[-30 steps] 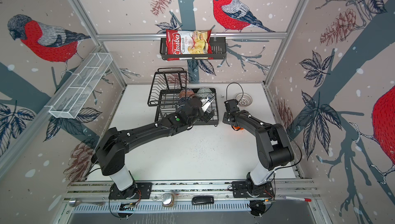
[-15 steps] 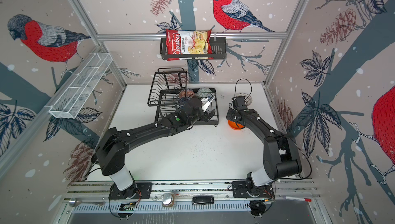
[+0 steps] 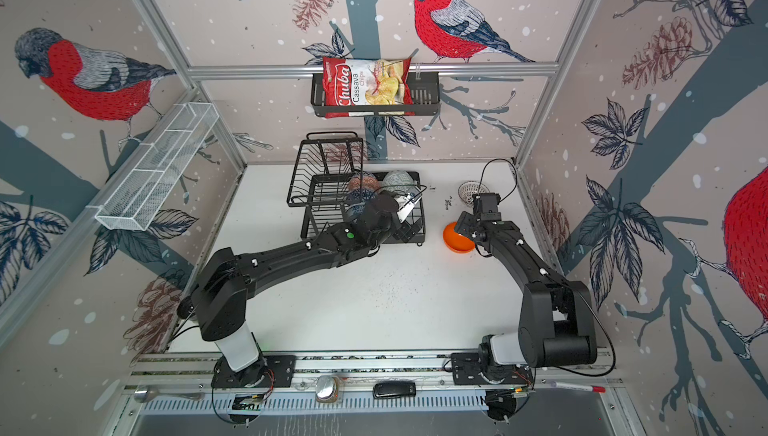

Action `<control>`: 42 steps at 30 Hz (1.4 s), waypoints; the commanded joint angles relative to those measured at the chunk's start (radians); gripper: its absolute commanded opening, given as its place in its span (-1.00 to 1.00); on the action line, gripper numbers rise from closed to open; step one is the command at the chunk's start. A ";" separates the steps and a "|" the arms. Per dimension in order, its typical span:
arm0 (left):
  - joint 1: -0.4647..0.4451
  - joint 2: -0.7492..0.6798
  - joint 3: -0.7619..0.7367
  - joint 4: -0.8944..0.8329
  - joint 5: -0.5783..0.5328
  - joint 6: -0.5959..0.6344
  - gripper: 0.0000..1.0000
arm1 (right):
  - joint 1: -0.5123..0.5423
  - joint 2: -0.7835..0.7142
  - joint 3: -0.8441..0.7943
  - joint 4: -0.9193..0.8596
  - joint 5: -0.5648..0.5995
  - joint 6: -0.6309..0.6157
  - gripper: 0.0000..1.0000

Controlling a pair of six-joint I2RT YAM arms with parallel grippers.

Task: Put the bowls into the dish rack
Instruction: 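Lift the orange bowl and carry it toward the left gripper with the right gripper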

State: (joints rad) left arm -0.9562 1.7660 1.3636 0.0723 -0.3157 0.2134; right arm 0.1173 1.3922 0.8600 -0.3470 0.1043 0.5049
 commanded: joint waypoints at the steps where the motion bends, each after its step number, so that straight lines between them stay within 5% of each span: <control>1: 0.001 0.008 0.015 0.022 0.018 -0.011 0.96 | -0.004 -0.024 -0.049 0.018 0.053 0.033 0.66; 12: -0.001 0.012 0.014 0.018 0.025 -0.024 0.96 | -0.010 -0.032 -0.099 0.036 0.092 0.038 0.67; 25: -0.001 0.015 0.017 0.014 0.029 -0.029 0.96 | -0.032 -0.005 -0.148 0.093 0.004 0.045 0.58; 31: -0.001 0.020 0.021 0.012 0.036 -0.035 0.96 | -0.045 0.047 -0.148 0.159 -0.098 0.068 0.32; 42: -0.001 0.030 0.032 0.005 0.042 -0.043 0.96 | -0.047 0.067 -0.162 0.192 -0.075 0.065 -0.42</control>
State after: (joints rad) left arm -0.9558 1.7954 1.3857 0.0601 -0.2871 0.1825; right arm 0.0715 1.4666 0.7006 -0.1757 0.0154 0.5747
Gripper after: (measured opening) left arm 0.980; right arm 0.300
